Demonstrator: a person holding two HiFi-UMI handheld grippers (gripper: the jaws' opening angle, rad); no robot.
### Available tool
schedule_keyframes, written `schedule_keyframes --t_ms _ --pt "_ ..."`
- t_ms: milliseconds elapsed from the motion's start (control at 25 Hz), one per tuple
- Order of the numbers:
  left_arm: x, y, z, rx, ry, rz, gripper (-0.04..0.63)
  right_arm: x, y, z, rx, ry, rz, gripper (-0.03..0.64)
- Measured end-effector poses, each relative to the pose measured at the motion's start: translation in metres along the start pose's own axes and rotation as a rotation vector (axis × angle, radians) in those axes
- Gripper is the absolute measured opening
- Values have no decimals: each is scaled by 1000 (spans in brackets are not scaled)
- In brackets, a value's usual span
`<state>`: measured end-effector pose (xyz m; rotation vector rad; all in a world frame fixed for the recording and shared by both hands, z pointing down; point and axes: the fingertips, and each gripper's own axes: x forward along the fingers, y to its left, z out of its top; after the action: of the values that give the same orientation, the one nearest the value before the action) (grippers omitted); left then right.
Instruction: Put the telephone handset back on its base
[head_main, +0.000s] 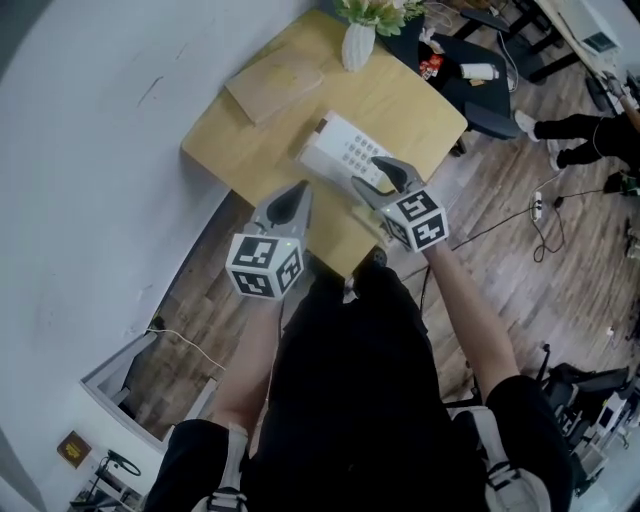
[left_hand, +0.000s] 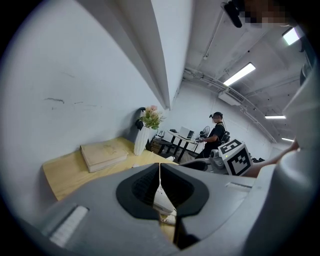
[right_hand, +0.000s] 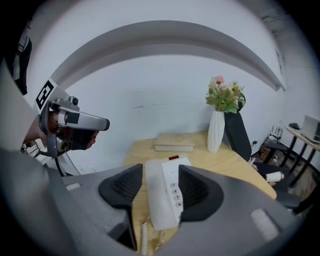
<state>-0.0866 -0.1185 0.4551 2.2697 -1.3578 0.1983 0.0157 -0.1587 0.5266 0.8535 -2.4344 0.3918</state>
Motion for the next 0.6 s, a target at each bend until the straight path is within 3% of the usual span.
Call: schedule_keyframes --t_ms 600 --pt "-2 -3 56 44 -79 -1 14 -59 -19 73 50 -175 -109 175"
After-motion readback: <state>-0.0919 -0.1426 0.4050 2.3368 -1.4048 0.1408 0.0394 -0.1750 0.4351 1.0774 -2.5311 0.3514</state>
